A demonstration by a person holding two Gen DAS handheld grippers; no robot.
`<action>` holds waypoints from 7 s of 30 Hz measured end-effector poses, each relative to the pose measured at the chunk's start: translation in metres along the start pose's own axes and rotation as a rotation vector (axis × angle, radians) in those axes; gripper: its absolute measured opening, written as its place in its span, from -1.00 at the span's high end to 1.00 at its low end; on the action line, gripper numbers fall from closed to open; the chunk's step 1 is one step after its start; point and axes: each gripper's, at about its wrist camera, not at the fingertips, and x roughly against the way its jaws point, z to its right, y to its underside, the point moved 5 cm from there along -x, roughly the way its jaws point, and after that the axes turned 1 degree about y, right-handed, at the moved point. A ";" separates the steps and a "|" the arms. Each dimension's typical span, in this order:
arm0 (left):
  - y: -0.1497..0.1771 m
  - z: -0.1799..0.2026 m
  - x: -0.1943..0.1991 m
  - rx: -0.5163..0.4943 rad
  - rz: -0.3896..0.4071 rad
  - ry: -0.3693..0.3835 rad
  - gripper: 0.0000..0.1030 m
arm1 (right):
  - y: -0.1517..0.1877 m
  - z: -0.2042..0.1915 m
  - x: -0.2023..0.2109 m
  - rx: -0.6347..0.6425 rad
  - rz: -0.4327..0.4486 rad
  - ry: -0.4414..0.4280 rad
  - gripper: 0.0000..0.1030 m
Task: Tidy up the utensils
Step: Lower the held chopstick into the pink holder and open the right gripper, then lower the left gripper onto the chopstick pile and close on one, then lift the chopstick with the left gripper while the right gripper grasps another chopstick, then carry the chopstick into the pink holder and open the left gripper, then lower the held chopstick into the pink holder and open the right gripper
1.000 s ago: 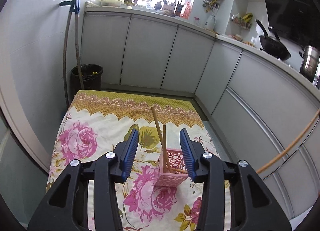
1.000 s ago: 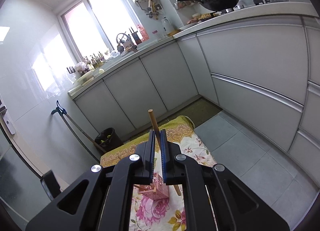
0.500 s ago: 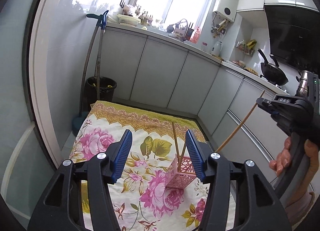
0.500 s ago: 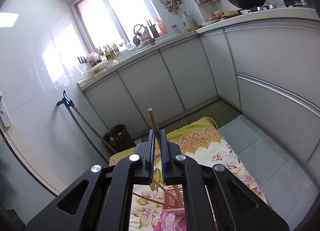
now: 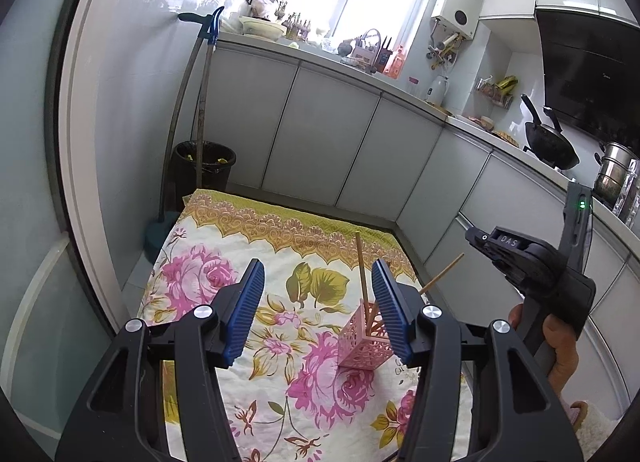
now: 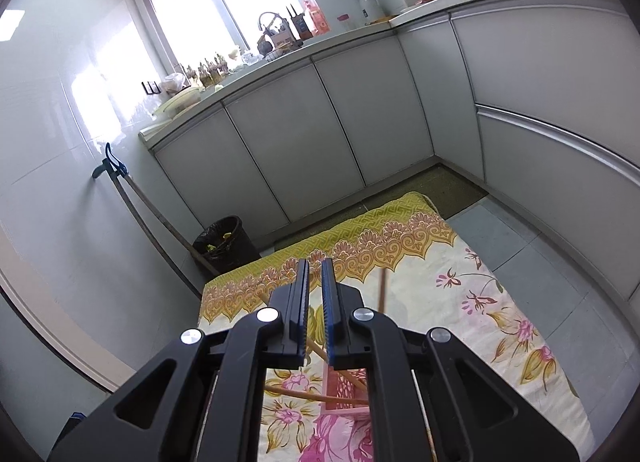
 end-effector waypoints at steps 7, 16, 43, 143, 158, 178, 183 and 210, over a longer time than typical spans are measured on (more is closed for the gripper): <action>0.006 0.015 0.005 -0.043 -0.019 0.013 -0.52 | 0.001 0.037 0.093 -0.113 0.200 -0.062 -0.73; 0.047 0.057 -0.010 -0.201 -0.170 0.061 -0.86 | 0.068 0.100 0.172 0.043 0.208 0.343 -0.87; 0.273 0.172 -0.140 -0.935 -0.763 0.162 0.22 | 0.169 0.251 0.171 -0.432 -0.290 0.333 -0.87; 0.034 0.104 0.027 -0.294 -0.116 0.250 0.89 | 0.062 0.043 0.230 -0.061 0.011 -0.016 0.89; -0.009 0.132 -0.097 -0.311 -0.072 0.070 0.89 | 0.036 0.064 0.199 -0.079 0.007 -0.025 0.89; -0.009 0.067 -0.005 -0.129 0.042 0.081 0.42 | -0.020 0.019 0.136 -0.050 0.093 -0.039 0.89; -0.022 0.050 0.035 -0.085 0.128 0.087 0.28 | -0.040 0.008 0.109 -0.038 0.139 -0.009 0.89; -0.006 0.040 0.016 -0.107 0.040 0.060 0.17 | 0.010 0.036 0.035 -0.010 0.103 0.078 -0.44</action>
